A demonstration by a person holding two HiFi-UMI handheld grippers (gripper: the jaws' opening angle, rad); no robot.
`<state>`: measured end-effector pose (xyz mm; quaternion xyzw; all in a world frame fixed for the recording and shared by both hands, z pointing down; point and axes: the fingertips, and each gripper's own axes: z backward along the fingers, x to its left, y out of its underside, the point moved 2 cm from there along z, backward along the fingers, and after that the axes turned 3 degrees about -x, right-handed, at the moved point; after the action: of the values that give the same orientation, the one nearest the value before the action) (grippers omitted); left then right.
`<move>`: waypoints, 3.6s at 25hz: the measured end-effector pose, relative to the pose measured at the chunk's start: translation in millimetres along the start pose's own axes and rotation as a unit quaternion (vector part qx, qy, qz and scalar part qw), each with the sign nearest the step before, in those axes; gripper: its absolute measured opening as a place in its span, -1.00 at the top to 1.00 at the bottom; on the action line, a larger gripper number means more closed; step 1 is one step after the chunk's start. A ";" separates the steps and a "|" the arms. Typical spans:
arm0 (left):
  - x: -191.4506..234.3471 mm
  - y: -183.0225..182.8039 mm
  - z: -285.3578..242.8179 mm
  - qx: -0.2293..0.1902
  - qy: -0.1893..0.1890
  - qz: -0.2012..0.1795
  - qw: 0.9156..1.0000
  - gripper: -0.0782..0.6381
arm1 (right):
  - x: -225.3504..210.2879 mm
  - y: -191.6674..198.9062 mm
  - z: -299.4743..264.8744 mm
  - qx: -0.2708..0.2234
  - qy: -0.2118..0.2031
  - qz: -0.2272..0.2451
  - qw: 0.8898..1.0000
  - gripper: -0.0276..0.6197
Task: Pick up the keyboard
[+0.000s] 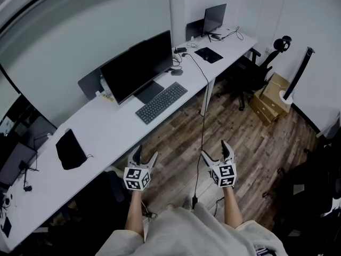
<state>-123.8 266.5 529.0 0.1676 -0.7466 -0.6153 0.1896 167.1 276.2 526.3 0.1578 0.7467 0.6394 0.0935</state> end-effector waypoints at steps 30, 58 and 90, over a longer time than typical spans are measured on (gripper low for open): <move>-17.1 12.7 -69.2 0.011 -0.023 -0.005 1.000 -0.05 | -57.6 25.1 -42.9 0.017 -0.014 0.012 1.000 -0.39; 130.6 -42.7 -295.8 0.012 0.024 0.002 1.000 -0.05 | -118.0 -18.6 -279.6 0.037 0.022 0.017 0.999 -0.39; 171.1 -49.0 -467.4 0.036 0.089 -0.006 0.995 -0.05 | -197.9 -2.8 -394.6 0.061 0.081 -0.003 0.995 -0.38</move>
<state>-43.5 -225.1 574.0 0.2329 -0.7473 -0.5716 0.2460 216.7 -159.6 576.3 0.1082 0.7902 0.6027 0.0249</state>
